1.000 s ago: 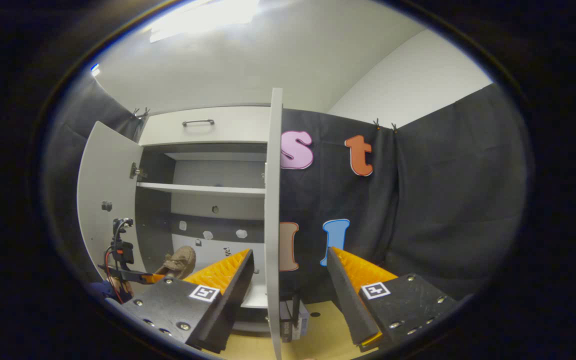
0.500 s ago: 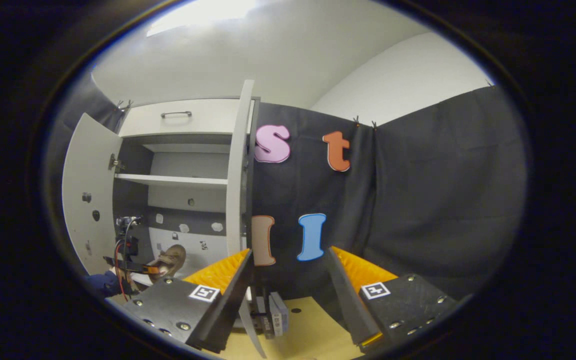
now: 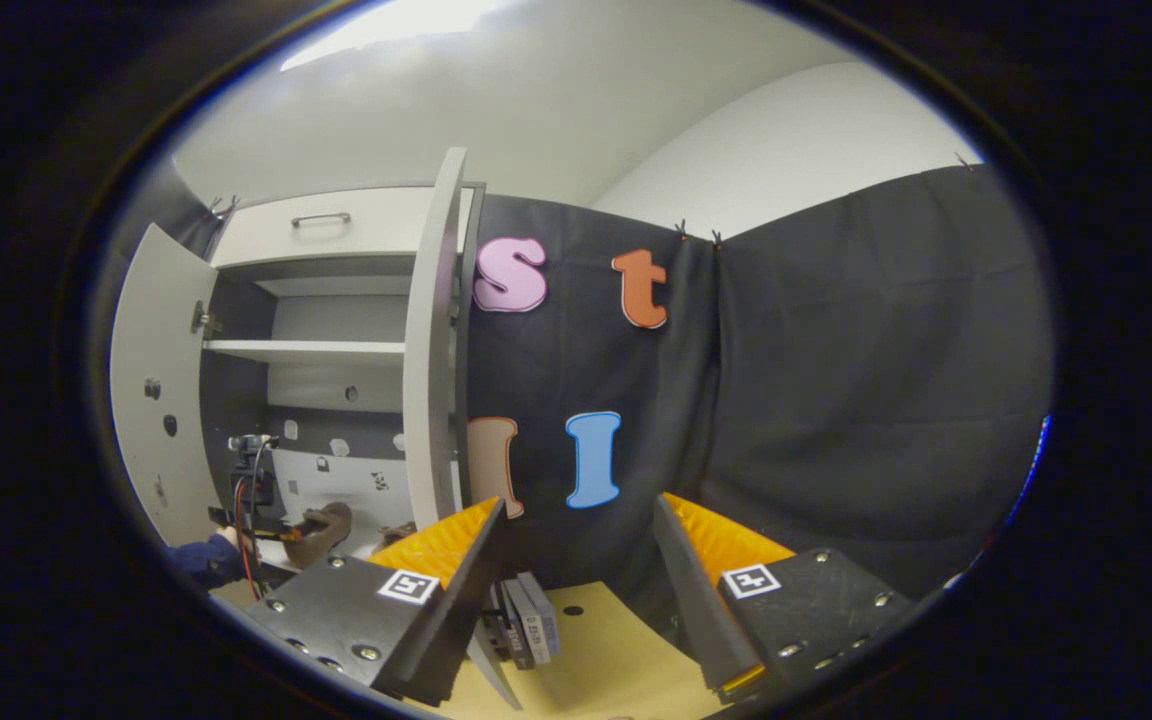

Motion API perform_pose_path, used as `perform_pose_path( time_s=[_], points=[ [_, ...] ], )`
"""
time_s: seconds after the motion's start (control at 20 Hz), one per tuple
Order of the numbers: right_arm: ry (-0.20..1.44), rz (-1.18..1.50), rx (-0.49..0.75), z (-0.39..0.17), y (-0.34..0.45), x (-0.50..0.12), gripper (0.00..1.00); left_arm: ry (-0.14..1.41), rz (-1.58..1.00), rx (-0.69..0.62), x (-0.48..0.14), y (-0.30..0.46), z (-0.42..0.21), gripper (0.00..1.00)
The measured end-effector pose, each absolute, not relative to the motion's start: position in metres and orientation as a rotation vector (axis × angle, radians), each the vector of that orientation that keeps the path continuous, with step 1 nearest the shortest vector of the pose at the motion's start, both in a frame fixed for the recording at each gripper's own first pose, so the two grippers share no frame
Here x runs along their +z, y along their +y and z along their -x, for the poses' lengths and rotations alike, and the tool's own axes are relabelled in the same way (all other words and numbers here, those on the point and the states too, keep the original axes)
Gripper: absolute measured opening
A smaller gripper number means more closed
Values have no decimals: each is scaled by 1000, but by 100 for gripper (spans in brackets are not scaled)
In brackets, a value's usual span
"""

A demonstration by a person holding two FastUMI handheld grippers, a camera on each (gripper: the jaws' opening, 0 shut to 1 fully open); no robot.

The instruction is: Grab one shoe with the right hand and put it into the shoe cabinet, grab the other shoe with the left hand and put it into the shoe cabinet; then close the right door with the right hand and the left door with the left hand.

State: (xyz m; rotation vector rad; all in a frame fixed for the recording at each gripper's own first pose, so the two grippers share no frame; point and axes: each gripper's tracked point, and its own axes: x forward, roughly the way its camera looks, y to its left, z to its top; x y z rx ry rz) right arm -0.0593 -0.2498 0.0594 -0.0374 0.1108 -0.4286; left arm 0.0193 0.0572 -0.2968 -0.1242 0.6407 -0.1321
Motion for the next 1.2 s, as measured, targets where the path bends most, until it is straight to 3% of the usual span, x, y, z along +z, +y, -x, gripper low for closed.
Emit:
perform_pose_path(
  time_s=[0.3, 0.4, 0.45, 0.5, 0.55, 0.6, 0.75, 0.85, 0.9, 1.2],
  points=[
    [143, 33, -429, 64, -251, 49, 88, 618, 90, -154, -284, 51, -26, 28],
    [155, 32, -423, 65, -252, 44, 88, 603, 57, -162, -277, 49, -25, 61],
    [165, 32, -419, 64, -251, 40, 88, 581, 43, -164, -266, 49, -22, 82],
    [176, 32, -416, 65, -251, 36, 88, 550, 32, -162, -256, 50, -22, 89],
    [187, 34, -416, 64, -253, 32, 88, 507, 25, -165, -242, 49, -21, 86],
    [198, 35, -412, 63, -253, 28, 86, 468, 21, -166, -225, 49, -16, 88],
    [226, 34, -396, 58, -251, 15, 96, 366, 20, -180, -175, 47, 1, 90],
    [235, 33, -385, 53, -250, 9, 96, 305, 21, -162, -143, 52, 16, 92],
    [242, 30, -377, 50, -249, 5, 96, 275, 22, -157, -127, 56, 26, 98],
    [270, 10, -315, 32, -236, -12, 96, 151, 39, -172, -60, 74, 79, 96]
  ],
)
